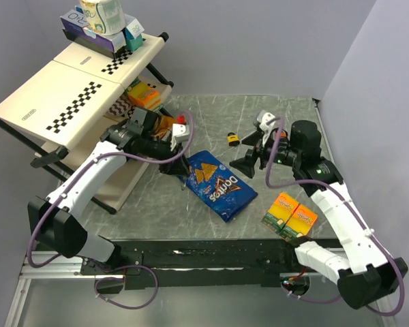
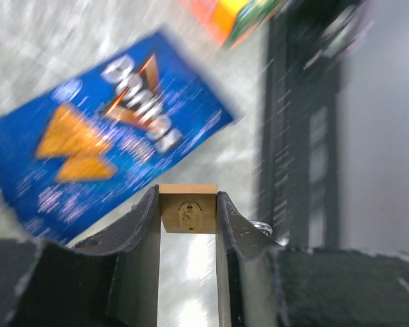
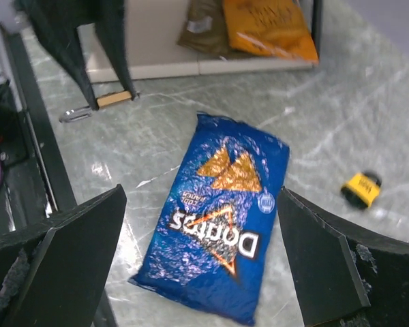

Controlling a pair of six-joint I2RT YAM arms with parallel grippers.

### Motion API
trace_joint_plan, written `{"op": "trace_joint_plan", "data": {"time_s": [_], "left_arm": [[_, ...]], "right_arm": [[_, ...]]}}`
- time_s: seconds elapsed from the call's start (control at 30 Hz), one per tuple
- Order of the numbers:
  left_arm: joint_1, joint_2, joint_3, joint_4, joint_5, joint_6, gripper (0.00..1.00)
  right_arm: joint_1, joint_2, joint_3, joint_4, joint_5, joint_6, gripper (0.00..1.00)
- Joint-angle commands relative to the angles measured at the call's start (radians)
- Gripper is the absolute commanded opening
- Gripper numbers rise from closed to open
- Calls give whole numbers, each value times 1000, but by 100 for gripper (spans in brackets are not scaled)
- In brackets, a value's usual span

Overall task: Lock with the key
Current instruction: Pick up the lock from the center of the board, then lock the lock.

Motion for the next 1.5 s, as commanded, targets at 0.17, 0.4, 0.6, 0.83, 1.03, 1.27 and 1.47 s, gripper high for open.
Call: {"op": "trace_joint_plan", "data": {"time_s": [0.17, 0.4, 0.6, 0.83, 1.03, 1.27, 1.47], "left_arm": [[-26, -95, -22, 180, 379, -345, 1], [-101, -70, 18, -53, 424, -145, 1], [-154, -55, 47, -148, 424, -28, 1], [-187, -62, 36, -104, 410, -54, 1], [-203, -59, 36, -102, 409, -51, 1], [-229, -59, 36, -96, 404, -52, 1], [-235, -56, 30, -89, 407, -65, 1]], "right_arm": [[172, -169, -56, -22, -198, -612, 98], [392, -146, 9, -261, -178, -915, 96], [462, -51, 92, -332, -195, -926, 77], [531, 2, 111, -283, -184, -869, 63], [570, 32, 120, -254, -163, -850, 61], [590, 72, 132, -248, -145, -857, 57], [608, 95, 142, -236, -117, -866, 51]]}}
